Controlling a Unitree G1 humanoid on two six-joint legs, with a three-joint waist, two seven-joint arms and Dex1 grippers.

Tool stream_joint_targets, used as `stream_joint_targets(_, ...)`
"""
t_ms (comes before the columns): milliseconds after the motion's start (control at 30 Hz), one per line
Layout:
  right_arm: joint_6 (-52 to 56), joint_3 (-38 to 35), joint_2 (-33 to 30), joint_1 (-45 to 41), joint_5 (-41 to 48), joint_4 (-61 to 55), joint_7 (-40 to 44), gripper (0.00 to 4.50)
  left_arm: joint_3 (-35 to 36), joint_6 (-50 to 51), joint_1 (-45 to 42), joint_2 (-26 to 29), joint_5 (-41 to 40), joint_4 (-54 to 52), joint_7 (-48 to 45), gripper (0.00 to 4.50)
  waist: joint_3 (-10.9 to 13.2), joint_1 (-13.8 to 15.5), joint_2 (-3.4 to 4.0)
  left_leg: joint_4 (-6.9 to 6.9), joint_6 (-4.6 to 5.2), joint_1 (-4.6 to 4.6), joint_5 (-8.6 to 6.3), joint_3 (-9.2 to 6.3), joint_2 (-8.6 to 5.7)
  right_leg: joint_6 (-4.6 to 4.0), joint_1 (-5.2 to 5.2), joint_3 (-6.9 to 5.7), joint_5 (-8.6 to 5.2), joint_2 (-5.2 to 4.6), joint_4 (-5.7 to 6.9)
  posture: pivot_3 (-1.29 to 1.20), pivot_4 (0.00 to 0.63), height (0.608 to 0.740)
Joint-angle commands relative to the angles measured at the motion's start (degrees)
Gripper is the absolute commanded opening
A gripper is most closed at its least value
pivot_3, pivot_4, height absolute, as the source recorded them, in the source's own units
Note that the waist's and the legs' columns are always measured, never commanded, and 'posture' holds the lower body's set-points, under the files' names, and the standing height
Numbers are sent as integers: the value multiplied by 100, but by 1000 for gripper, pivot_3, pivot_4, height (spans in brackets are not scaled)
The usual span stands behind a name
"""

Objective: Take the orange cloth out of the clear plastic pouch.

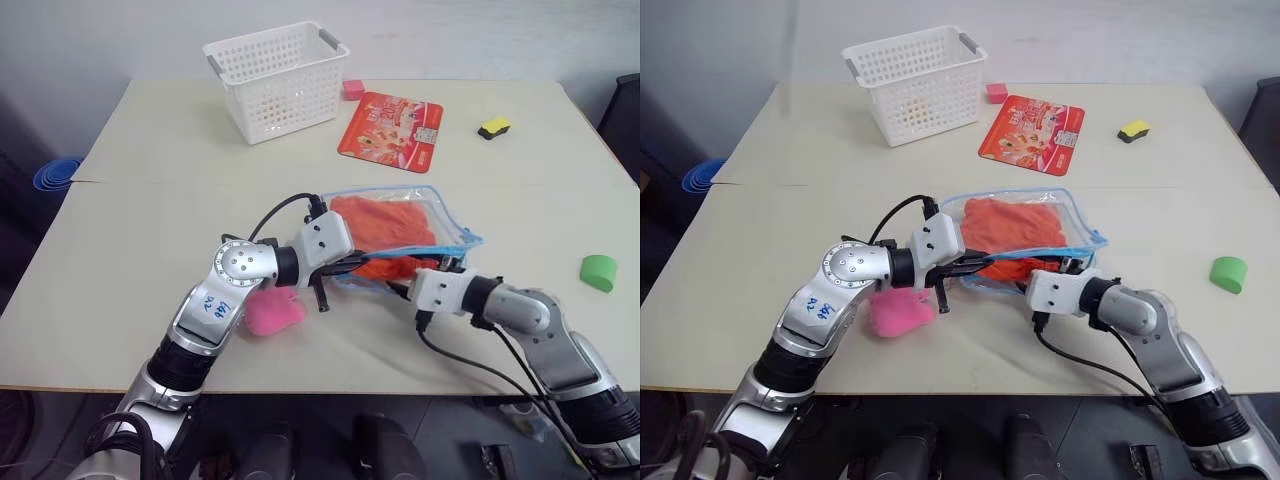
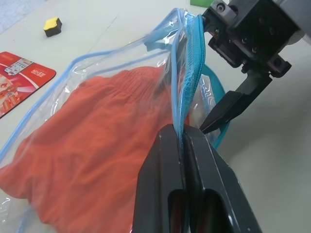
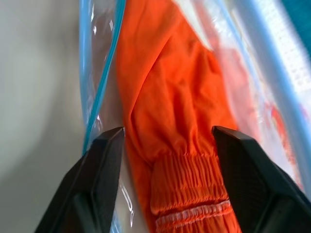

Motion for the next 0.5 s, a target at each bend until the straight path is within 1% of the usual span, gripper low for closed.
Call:
stream_joint_targets(33,-287,69,31,-128,-363,85,-246,2851,29,-16,-25,-24,-97,-270,24,0,0,2,0,0,0,0,0,0,0,0,0,0,0,0,0,0,150,740)
stream_joint_targets(200,-594,191,74,-217,-726,296,-494,2851,67,48,-33,-36,-146,-317,33,0,0,-1,0,0,0,0,0,0,0,0,0,1,0,0,0,0,150,740)
stream_joint_targets(267,-743,231,104,-257,-847,368,-567,3207,59,71,-34,-40,-159,-337,49,0,0,-1,0,0,0,0,0,0,0,0,0,0,0,0,1,0,150,740)
stream_joint_targets(300,-785,240,119,-273,-913,393,-604,3460,55,77,-37,-40,-165,-342,56,0,0,-4,0,0,0,0,0,-1,1,0,0,0,0,0,1,0,150,740)
stream_joint_targets(400,-871,401,168,-395,-1314,584,-739,4403,46,101,-62,-69,-190,-350,84,0,0,-24,0,0,0,0,0,0,1,0,0,0,0,0,1,0,150,740)
stream_joint_targets(500,-945,575,312,-547,-1536,790,-890,4403,55,132,-81,-92,-221,-354,98,0,-1,-69,0,0,-2,3,1,0,1,0,1,1,0,1,2,0,150,740)
